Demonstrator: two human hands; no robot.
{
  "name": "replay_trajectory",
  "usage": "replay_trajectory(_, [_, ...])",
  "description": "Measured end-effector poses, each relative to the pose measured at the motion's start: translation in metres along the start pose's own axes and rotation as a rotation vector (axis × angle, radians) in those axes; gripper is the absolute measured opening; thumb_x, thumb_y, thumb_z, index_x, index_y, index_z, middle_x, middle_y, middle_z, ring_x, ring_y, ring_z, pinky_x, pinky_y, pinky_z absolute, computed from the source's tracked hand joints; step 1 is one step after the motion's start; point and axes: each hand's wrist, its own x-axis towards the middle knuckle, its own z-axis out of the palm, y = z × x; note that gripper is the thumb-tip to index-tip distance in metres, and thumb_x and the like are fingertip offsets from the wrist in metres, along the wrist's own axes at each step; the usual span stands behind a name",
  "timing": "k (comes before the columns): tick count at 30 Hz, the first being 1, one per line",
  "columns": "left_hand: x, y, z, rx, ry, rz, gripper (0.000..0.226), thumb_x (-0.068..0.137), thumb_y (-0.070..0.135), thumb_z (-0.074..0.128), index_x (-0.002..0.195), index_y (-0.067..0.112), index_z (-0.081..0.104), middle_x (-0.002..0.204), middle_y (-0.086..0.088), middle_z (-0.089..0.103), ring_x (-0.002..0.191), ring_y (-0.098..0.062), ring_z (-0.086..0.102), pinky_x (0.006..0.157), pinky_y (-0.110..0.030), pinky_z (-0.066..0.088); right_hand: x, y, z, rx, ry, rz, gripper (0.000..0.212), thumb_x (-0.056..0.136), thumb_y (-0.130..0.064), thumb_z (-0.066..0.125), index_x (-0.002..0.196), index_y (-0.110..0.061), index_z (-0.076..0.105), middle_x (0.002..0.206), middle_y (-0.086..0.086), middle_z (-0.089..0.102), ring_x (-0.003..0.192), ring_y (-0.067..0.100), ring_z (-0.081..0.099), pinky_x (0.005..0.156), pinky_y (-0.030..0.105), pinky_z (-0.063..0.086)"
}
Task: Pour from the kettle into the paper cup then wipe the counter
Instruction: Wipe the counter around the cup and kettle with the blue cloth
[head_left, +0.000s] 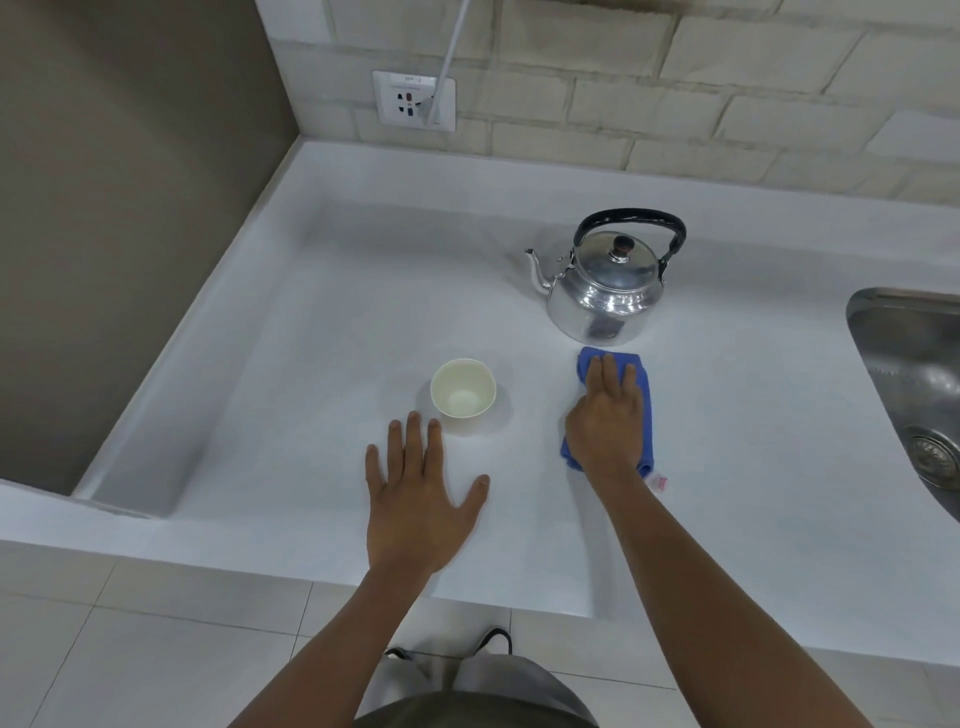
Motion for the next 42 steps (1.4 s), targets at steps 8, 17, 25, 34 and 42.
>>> replay_trajectory(8, [0.001, -0.001, 0.002, -0.015, 0.001, 0.003, 0.091, 0.093, 0.077, 0.020, 0.160, 0.016, 0.011, 0.169, -0.007, 0.004, 0.155, -0.027, -0.001, 0.124, -0.054, 0.005, -0.071, -0.002, 0.007, 0.084, -0.052, -0.458, 0.062, 0.081, -0.003, 0.042, 0.143, -0.005, 0.044, 0.148, 0.007, 0.045, 0.142, 0.033, 0.032, 0.114, 0.042, 0.029])
replay_trajectory(17, [0.001, -0.001, 0.000, -0.007, -0.004, 0.002, 0.090, 0.093, 0.077, 0.020, 0.160, 0.016, 0.014, 0.169, -0.007, 0.005, 0.155, -0.027, -0.001, 0.123, -0.055, 0.006, -0.026, -0.033, 0.013, -0.023, -0.044, -0.299, 0.067, 0.082, -0.002, 0.053, 0.147, -0.006, 0.037, 0.152, 0.010, 0.038, 0.143, 0.038, 0.026, 0.116, 0.046, 0.028])
replay_trajectory(25, [0.000, -0.004, 0.003, 0.000, 0.006, 0.015, 0.086, 0.096, 0.073, 0.021, 0.159, 0.015, 0.016, 0.169, -0.009, 0.008, 0.155, -0.028, 0.002, 0.123, -0.055, 0.006, -0.069, 0.006, 0.007, 0.044, -0.045, -0.415, 0.063, 0.080, -0.003, 0.041, 0.143, -0.004, 0.044, 0.148, 0.010, 0.043, 0.141, 0.035, 0.032, 0.116, 0.038, 0.024])
replay_trajectory(34, [0.001, -0.005, 0.008, -0.005, 0.029, 0.022, 0.076, 0.101, 0.063, 0.020, 0.159, 0.014, 0.019, 0.168, -0.010, 0.012, 0.155, -0.030, 0.006, 0.123, -0.055, 0.008, -0.069, -0.034, 0.008, 0.040, -0.017, -0.301, 0.070, 0.079, 0.003, 0.053, 0.147, -0.007, 0.039, 0.152, 0.009, 0.039, 0.143, 0.036, 0.028, 0.114, 0.046, 0.030])
replay_trajectory(42, [-0.010, -0.020, 0.009, -0.026, 0.057, 0.115, 0.072, 0.102, 0.057, 0.025, 0.156, 0.010, 0.030, 0.165, -0.014, 0.022, 0.153, -0.032, 0.019, 0.122, -0.055, 0.017, -0.123, 0.028, -0.001, 0.044, -0.070, -0.432, 0.061, 0.088, -0.009, 0.025, 0.148, -0.009, 0.035, 0.154, 0.006, 0.035, 0.145, 0.030, 0.027, 0.115, 0.044, 0.028])
